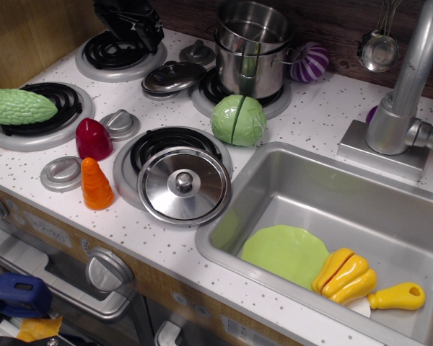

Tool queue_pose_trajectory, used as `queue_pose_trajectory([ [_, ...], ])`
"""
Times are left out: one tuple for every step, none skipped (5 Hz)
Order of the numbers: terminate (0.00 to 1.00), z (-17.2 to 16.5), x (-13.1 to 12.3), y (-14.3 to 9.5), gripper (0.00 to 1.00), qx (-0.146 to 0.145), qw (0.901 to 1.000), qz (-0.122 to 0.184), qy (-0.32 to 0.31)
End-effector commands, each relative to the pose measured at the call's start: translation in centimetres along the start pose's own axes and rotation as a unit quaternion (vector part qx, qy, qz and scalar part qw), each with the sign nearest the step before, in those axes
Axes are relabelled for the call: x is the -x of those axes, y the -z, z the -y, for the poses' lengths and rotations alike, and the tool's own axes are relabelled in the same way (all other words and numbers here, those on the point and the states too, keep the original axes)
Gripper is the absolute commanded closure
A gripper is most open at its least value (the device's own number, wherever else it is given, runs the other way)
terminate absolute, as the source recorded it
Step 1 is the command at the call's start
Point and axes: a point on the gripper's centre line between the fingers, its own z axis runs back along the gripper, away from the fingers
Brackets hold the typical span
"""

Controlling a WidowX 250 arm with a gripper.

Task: Put lid on stove

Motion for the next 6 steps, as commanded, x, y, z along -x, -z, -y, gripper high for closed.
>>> queue_pose_trajectory([
  [0.0,0.0,0.0,0.0,0.0,0.0,1.0,0.0,0.0],
  [0.0,0.1,-0.5,0.1,0.0,0.004,1.0,0.006,0.006],
  [0.0,0.0,-1.1,0.1,0.0,0.006,0.9998,0.012,0.015],
  [0.0,-0.3,-1.8,0.6,0.0,0.014,0.9995,0.018,0.023],
  [0.0,-0.6,-2.3,1.3,0.0,0.026,0.999,0.025,0.027],
  [0.0,-0.5,-2.7,1.6,0.0,0.032,0.9986,0.031,0.027],
])
